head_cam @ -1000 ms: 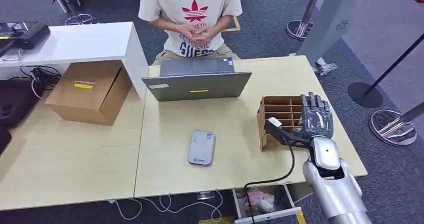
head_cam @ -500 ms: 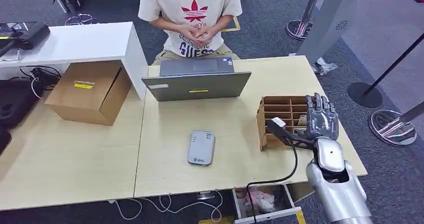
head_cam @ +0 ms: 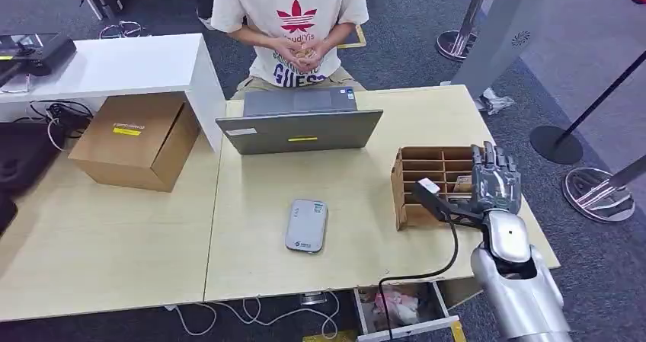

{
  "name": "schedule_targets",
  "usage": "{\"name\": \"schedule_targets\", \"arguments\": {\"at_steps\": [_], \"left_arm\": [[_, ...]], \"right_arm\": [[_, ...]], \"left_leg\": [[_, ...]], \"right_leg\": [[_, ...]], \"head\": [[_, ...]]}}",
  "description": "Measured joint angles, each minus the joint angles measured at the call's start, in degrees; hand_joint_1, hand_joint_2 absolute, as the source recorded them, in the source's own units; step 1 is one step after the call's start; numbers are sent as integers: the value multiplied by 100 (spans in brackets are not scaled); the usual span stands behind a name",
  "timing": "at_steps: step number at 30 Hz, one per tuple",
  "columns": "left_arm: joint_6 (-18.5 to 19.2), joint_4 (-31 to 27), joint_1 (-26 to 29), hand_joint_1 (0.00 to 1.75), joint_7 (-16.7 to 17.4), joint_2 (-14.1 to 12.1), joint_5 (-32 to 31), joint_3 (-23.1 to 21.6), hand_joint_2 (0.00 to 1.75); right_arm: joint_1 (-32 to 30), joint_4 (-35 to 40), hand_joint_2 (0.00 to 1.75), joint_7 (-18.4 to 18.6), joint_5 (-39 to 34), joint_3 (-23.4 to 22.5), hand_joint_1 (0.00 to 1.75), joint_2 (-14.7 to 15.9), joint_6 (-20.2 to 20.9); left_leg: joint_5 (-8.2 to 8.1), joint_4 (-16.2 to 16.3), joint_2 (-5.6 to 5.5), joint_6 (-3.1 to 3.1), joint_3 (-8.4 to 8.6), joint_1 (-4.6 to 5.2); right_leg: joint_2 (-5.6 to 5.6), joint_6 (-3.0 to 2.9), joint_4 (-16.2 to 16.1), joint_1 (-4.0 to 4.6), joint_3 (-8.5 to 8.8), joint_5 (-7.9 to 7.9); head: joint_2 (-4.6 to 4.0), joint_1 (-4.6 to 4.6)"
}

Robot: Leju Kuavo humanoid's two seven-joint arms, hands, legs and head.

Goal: Pass the card to the sensor for recognition and then transmit it.

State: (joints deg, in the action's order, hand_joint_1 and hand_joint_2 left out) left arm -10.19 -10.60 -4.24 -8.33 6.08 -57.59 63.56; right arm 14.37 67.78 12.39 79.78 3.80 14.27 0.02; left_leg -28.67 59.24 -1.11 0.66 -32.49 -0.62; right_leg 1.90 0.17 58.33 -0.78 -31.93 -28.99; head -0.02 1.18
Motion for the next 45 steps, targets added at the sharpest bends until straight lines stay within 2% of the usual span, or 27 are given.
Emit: {"name": "schedule_targets", "arguments": {"at_steps": [1,2,3,4,5,6,7,8,9,11,16,18,21,22,23,28,30,31,32,33,34,35,37,40,41,44,45], "left_arm": [[0,0,0,0,0,0,0,0,0],[2,0,1,0,0,0,0,0,0],[2,0,0,0,0,0,0,0,0],[2,0,1,0,0,2,0,0,0],[4,0,1,0,0,2,0,0,0],[4,0,1,0,0,2,0,0,0],[7,0,1,0,0,2,0,0,0],[11,0,1,0,0,4,0,0,0],[13,0,2,0,0,4,0,0,0],[13,0,2,0,0,4,-9,0,0],[9,0,5,0,44,31,-22,0,0],[2,0,5,0,63,42,-15,0,0],[2,0,7,0,122,57,19,0,0],[0,0,7,0,153,59,37,0,0],[-4,0,11,0,170,63,48,0,0],[-7,0,16,0,225,87,55,0,0],[-7,0,19,0,234,87,50,0,0],[-7,0,20,0,238,87,48,0,0],[-7,0,21,0,240,87,35,0,0],[-7,0,23,0,251,87,33,0,0],[-7,0,24,0,271,87,33,0,0],[-6,0,27,0,280,87,35,0,0],[-7,0,33,0,280,87,35,0,0],[-13,0,42,0,293,87,35,0,0],[-18,0,42,0,293,87,35,0,0],[-72,0,41,0,293,87,67,0,0],[-79,0,38,0,293,87,90,0,0]], "right_arm": [[0,0,175,-7,0,-2,10,0,2],[1,-2,175,-20,0,-4,47,0,4],[1,-2,175,-28,0,-4,101,0,7],[1,-2,175,-44,0,-4,72,0,7],[1,-2,175,-44,0,-4,87,0,7],[1,-2,175,-48,0,-4,87,0,7],[1,-2,175,-52,0,-4,101,2,7],[1,-4,175,-59,-13,-4,84,9,7],[2,-4,175,-66,-24,-4,86,13,7],[2,-9,175,-83,-26,-9,49,28,7],[-16,-35,175,-109,-35,-11,45,46,-9],[-37,-35,175,-118,-35,-11,33,46,-11],[-41,-54,175,-155,-35,-11,30,46,-9],[-36,-72,175,-171,-35,-7,30,46,-9],[-26,-96,175,-181,-33,0,66,44,-9],[70,-241,175,-203,-31,44,73,39,-4],[82,-295,175,-203,-37,59,93,39,-4],[85,-319,175,-203,-46,66,93,39,-7],[89,-350,175,-203,-65,68,127,39,-11],[92,-372,175,-208,-96,70,94,39,-18],[95,-396,175,-223,-101,72,93,39,-20],[101,-419,175,-227,-118,76,112,39,-22],[111,-474,175,-240,-144,85,105,39,-30],[134,-562,175,-275,-160,127,68,39,-122],[146,-588,175,-280,-162,136,47,37,-136],[225,-655,175,-282,-149,168,26,4,-162],[285,-691,175,-284,-144,179,70,-13,-177]], "left_leg": [[0,0,0,0,0,0],[0,0,0,0,0,0],[0,0,0,0,0,0],[0,0,0,0,0,0],[0,0,0,0,0,0],[0,0,0,0,0,0],[0,0,0,0,0,0],[0,0,0,0,0,0],[0,0,0,0,0,0],[0,0,0,0,0,0],[0,0,0,0,0,0],[0,0,0,0,0,0],[0,0,0,0,-1,0],[0,0,0,0,-2,0],[0,0,-1,0,-3,0],[0,0,-1,0,-2,0],[0,0,-2,0,-3,0],[0,0,-2,0,-3,0],[0,0,-2,0,-3,0],[0,0,-2,0,-3,0],[0,0,-2,0,-3,0],[0,0,-2,0,-3,0],[0,0,-2,0,-4,0],[0,0,-2,0,-4,0],[0,0,-2,0,-4,0],[0,0,0,0,-3,0],[0,0,2,0,-1,0]], "right_leg": [[0,0,0,0,0,0],[0,0,0,0,0,0],[0,0,0,0,0,0],[0,0,0,0,0,0],[0,0,0,0,0,0],[0,0,0,0,0,0],[0,0,0,0,0,0],[0,0,0,0,0,0],[0,0,0,0,0,0],[0,0,0,0,0,0],[0,0,0,0,0,0],[0,0,0,0,0,0],[0,0,0,0,1,0],[-1,0,1,0,1,0],[-1,0,1,0,1,0],[-2,0,1,0,1,0],[-2,0,1,0,1,0],[-2,0,1,0,1,0],[-2,0,1,0,1,0],[-2,0,1,0,1,0],[-2,0,1,0,1,0],[-2,0,1,0,1,0],[-2,0,1,0,1,0],[-2,0,1,0,1,0],[-2,0,1,0,1,0],[0,0,3,0,1,0],[2,0,3,0,1,0]], "head": [[0,0],[0,0],[0,0],[0,0],[0,0],[0,0],[0,0],[0,0],[0,0],[0,0],[0,0],[0,0],[0,0],[0,0],[0,0],[0,0],[0,0],[0,0],[0,0],[0,0],[0,0],[0,0],[0,0],[0,0],[0,0],[0,0],[0,0]]}}
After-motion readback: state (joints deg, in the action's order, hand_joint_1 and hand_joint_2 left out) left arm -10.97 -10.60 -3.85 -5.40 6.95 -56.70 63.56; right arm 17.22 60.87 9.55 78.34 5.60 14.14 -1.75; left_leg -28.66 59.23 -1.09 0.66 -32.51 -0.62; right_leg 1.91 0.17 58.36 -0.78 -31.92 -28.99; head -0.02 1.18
